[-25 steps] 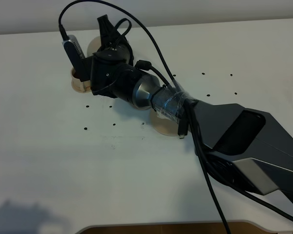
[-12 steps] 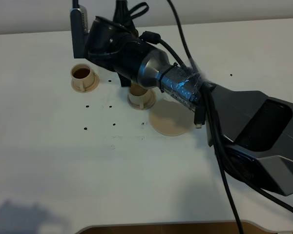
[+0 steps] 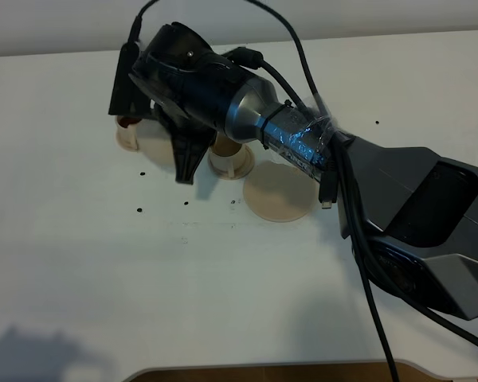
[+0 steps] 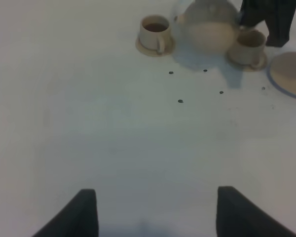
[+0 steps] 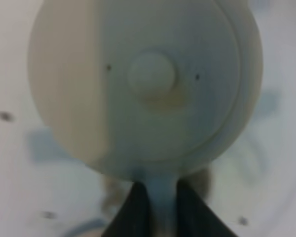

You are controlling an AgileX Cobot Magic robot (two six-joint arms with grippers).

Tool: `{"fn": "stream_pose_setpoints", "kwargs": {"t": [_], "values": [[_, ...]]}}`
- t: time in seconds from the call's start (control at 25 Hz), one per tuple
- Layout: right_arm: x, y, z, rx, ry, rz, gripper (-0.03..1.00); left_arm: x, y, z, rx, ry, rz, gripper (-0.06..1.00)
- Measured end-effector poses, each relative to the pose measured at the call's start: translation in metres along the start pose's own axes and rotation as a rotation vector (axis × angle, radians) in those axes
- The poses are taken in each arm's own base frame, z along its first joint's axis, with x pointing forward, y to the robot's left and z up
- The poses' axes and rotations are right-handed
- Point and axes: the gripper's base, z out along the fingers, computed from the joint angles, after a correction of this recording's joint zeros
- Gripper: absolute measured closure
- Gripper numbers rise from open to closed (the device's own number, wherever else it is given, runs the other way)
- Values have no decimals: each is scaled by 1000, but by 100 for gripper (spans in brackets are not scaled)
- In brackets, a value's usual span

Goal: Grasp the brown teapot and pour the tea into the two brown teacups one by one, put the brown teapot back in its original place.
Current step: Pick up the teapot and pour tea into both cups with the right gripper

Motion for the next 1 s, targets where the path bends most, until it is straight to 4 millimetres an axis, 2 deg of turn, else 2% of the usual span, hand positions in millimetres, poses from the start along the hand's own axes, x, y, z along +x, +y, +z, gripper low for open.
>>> {"fn": "stream_pose_setpoints", "kwargs": {"t": [0.24, 0.72, 1.0], "values": [[-6, 9, -1, -106, -65, 59, 87, 0, 0, 0, 0, 0, 0, 40], [-8, 15, 8, -135, -76, 85, 87, 0, 0, 0, 0, 0, 0, 40], [-9, -7, -25, -26, -100, 80, 87, 0, 0, 0, 0, 0, -1, 40]]}}
